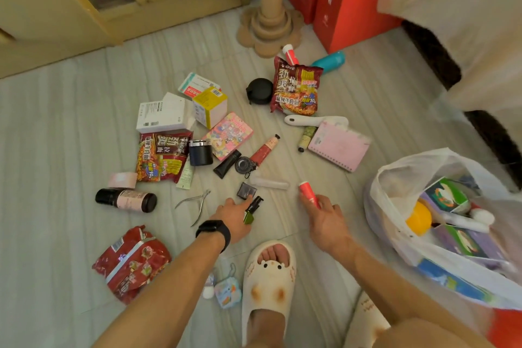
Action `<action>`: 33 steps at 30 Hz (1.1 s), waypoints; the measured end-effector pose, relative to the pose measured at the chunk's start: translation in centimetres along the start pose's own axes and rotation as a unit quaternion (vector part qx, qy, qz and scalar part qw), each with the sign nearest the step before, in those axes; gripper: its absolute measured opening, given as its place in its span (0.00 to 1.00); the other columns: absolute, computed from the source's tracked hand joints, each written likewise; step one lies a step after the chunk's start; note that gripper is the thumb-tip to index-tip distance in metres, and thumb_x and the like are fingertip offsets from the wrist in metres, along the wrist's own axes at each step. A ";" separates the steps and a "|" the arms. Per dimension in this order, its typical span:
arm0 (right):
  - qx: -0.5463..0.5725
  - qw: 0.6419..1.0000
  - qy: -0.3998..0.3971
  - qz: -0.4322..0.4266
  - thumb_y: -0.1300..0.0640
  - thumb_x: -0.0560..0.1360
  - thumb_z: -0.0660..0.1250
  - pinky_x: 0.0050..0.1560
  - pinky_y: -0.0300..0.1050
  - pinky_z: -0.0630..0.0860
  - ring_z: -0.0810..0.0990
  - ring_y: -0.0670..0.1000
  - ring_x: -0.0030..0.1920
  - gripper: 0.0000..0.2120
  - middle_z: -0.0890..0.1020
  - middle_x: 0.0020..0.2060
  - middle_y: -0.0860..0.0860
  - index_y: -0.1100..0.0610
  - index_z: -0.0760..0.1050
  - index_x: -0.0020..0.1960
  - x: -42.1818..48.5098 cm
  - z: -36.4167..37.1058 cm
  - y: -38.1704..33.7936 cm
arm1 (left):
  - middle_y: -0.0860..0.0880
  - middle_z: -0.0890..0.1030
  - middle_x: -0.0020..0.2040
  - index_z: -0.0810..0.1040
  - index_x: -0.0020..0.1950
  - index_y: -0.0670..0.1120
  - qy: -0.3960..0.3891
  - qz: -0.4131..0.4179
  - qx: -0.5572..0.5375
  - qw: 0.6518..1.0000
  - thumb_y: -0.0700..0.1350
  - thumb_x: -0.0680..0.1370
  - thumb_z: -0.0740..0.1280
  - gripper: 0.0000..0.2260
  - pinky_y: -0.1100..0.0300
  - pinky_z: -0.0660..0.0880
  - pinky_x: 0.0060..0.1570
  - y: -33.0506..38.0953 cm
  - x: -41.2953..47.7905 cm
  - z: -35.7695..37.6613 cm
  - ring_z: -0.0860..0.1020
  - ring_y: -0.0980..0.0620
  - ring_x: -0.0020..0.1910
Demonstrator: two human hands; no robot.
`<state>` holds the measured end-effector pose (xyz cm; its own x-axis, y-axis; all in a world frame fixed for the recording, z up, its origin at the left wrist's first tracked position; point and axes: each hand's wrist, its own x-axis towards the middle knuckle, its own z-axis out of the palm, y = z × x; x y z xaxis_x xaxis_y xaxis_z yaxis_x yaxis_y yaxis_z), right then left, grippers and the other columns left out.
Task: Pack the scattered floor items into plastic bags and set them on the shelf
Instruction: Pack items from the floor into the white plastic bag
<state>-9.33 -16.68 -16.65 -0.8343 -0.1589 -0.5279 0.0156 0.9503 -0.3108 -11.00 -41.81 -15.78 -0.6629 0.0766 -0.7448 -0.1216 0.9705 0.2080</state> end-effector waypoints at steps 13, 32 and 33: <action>0.697 0.698 0.118 0.119 0.66 0.76 0.55 0.31 0.46 0.65 0.73 0.53 0.31 0.22 0.83 0.43 0.60 0.48 0.81 0.59 -21.1 -12.0 5.5 | 0.49 0.73 0.65 0.66 0.73 0.55 0.103 0.293 0.026 0.950 0.56 0.75 0.69 0.28 0.56 0.72 0.58 19.9 -9.8 -11.1 0.74 0.48 0.62; 0.658 0.585 0.408 0.243 0.67 0.75 0.54 0.36 0.49 0.66 0.75 0.57 0.39 0.24 0.84 0.43 0.62 0.48 0.81 0.59 -29.3 -11.2 18.6 | 0.40 0.69 0.67 0.67 0.68 0.45 0.115 0.358 0.188 0.907 0.49 0.82 0.60 0.16 0.44 0.73 0.57 46.8 -5.0 6.1 0.68 0.37 0.65; 0.650 0.597 0.405 0.240 0.67 0.76 0.55 0.38 0.50 0.67 0.75 0.56 0.38 0.24 0.84 0.44 0.62 0.46 0.81 0.59 -29.0 -11.4 18.7 | 0.40 0.69 0.67 0.68 0.68 0.45 0.117 0.357 0.167 0.912 0.51 0.82 0.59 0.17 0.44 0.72 0.59 46.7 -4.8 6.4 0.68 0.37 0.65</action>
<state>8.89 8.74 1.91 -0.5467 0.7295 -0.4110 0.3344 -0.2598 -0.9059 -8.78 4.61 -6.58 -0.6291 0.7029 -0.3320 0.6086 0.7111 0.3522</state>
